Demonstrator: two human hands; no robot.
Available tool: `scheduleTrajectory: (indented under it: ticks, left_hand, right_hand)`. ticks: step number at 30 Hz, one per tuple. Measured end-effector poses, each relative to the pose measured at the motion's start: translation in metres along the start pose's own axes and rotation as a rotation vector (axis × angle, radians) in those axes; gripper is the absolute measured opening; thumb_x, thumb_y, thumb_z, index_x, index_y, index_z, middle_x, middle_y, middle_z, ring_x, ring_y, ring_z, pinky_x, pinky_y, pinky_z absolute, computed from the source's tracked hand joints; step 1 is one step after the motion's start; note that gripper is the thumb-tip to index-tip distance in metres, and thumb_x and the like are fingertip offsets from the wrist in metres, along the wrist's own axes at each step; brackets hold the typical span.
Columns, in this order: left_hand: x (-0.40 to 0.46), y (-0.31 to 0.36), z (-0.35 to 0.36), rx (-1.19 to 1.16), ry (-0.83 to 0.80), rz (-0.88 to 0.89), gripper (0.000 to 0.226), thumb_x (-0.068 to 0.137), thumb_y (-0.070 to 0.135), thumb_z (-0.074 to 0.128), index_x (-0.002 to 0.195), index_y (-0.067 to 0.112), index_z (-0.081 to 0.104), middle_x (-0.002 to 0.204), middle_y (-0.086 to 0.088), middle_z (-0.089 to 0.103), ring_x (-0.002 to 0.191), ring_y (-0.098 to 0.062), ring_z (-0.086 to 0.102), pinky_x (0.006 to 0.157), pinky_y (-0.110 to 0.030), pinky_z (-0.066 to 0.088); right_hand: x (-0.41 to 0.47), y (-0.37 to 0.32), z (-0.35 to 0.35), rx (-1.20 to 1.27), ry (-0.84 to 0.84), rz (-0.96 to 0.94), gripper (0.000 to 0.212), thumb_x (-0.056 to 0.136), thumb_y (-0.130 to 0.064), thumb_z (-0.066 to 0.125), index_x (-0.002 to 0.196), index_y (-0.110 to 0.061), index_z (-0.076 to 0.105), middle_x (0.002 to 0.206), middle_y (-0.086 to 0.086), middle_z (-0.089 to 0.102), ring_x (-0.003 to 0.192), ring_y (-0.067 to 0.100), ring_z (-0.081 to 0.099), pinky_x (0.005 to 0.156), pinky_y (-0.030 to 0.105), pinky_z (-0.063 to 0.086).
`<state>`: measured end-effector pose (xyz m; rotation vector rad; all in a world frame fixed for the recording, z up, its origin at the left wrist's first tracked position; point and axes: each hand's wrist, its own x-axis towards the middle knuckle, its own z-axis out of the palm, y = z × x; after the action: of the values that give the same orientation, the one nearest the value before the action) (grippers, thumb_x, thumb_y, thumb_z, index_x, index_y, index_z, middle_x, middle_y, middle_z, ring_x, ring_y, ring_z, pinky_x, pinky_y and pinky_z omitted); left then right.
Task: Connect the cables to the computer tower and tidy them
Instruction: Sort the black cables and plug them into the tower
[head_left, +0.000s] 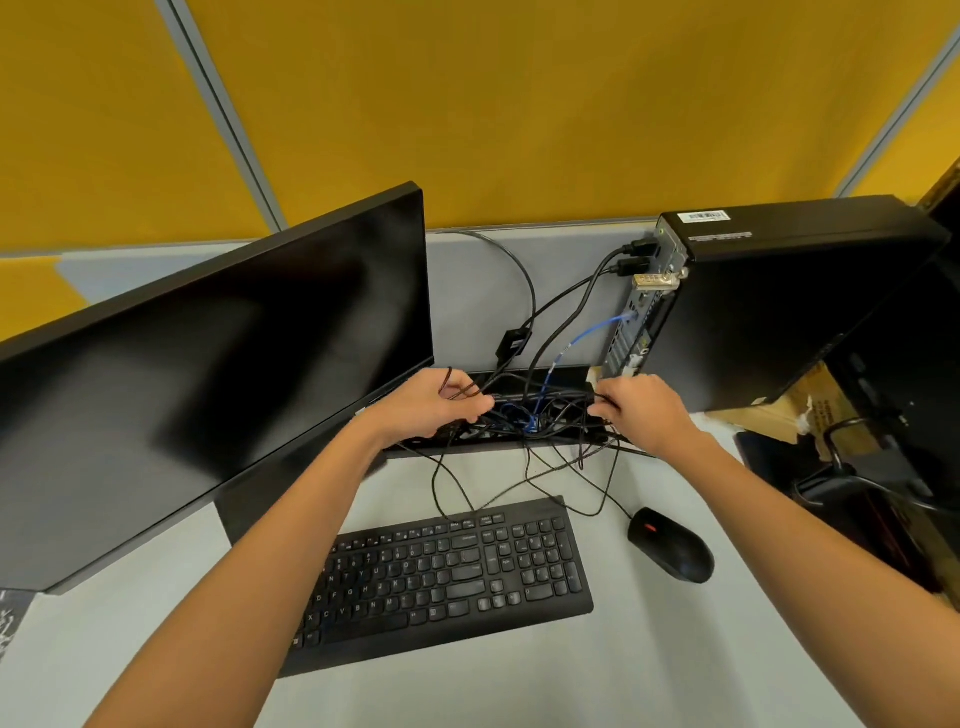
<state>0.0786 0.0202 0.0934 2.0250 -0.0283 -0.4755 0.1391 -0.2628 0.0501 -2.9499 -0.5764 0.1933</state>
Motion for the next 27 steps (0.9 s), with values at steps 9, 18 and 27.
scheduleTrajectory:
  ticks: [9,18,27]
  left_hand:
    - [0.008,-0.004,-0.002,0.048,0.037,-0.038,0.039,0.1,0.032,0.045,0.078,0.003,0.06,0.052,0.002,0.041,0.046,-0.012,0.027,0.041,-0.021,0.024]
    - [0.006,0.027,0.016,-0.384,-0.534,-0.007,0.045,0.103,0.037,0.028,0.119,0.011,0.061,0.051,0.002,0.043,0.04,-0.007,0.016,0.041,-0.019,0.019]
    - [0.021,0.011,0.013,-0.926,-0.445,0.166,0.042,0.099,0.023,0.033,0.134,0.008,0.051,0.106,-0.006,0.071,0.038,-0.008,0.016,0.045,-0.013,0.034]
  right_hand:
    - [0.001,-0.024,-0.03,0.037,-0.059,-0.081,0.008,0.085,-0.025,0.069,0.084,-0.03,0.063,0.085,-0.014,0.066,0.089,0.01,0.061,0.094,0.035,0.031]
    - [0.019,-0.078,-0.038,0.915,-0.009,-0.209,0.032,0.103,-0.015,0.038,0.085,-0.005,0.062,0.062,-0.002,0.045,0.054,0.003,0.04,0.056,0.015,0.035]
    - [0.022,-0.075,0.012,1.071,-0.18,0.065,0.042,0.106,-0.024,0.029,0.074,-0.013,0.054,0.052,-0.002,0.048,0.047,0.009,0.038,0.046,0.017,0.033]
